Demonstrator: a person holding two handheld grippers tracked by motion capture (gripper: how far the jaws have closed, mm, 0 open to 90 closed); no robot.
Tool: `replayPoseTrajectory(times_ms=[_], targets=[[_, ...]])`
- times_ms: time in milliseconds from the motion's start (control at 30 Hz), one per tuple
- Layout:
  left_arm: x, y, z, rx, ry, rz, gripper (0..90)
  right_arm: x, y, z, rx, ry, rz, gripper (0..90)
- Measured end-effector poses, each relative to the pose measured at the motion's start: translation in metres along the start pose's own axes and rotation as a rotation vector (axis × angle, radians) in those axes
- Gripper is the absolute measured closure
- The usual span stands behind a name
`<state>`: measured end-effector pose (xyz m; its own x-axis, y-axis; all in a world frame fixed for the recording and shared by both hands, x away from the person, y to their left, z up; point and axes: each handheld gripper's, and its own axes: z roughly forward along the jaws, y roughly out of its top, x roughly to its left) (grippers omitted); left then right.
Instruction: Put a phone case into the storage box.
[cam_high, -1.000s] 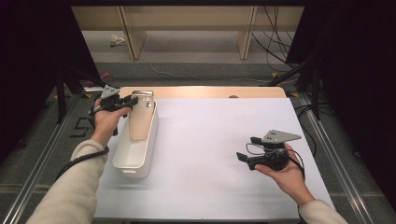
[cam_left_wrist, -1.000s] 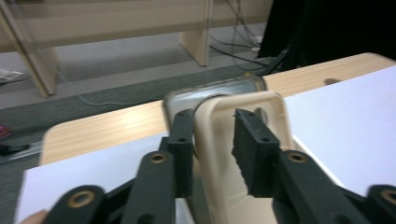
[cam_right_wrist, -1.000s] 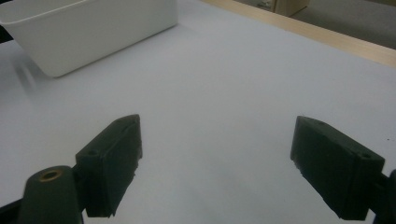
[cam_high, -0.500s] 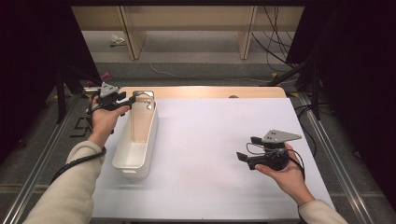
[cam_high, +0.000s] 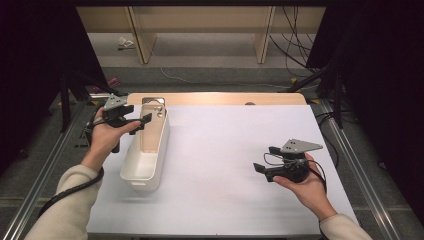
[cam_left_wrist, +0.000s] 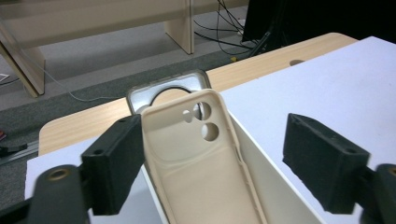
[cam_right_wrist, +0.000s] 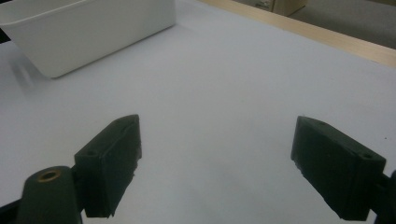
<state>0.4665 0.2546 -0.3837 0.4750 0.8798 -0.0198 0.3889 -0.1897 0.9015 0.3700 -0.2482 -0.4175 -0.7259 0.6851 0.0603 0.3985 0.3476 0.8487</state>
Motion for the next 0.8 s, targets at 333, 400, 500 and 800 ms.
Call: replayPoseTrajectory(times_ms=[333,400,500,800], targets=[[-0.019,-0.012,-0.020,-0.009,-0.043,0.018,12.4,0.000,0.000,0.000,0.003,0.001,0.003,16.9],[-0.022,-0.014,-0.023,-0.010,-0.051,0.026,13.9,0.000,0.000,0.000,0.002,0.000,0.003,16.9],[-0.027,-0.016,-0.026,-0.019,-0.052,0.035,13.4,0.000,0.000,-0.001,0.000,-0.001,0.005,16.9],[-0.042,-0.023,-0.040,-0.030,-0.088,0.046,9.0,-0.001,-0.001,-0.001,-0.001,0.002,0.008,16.8]])
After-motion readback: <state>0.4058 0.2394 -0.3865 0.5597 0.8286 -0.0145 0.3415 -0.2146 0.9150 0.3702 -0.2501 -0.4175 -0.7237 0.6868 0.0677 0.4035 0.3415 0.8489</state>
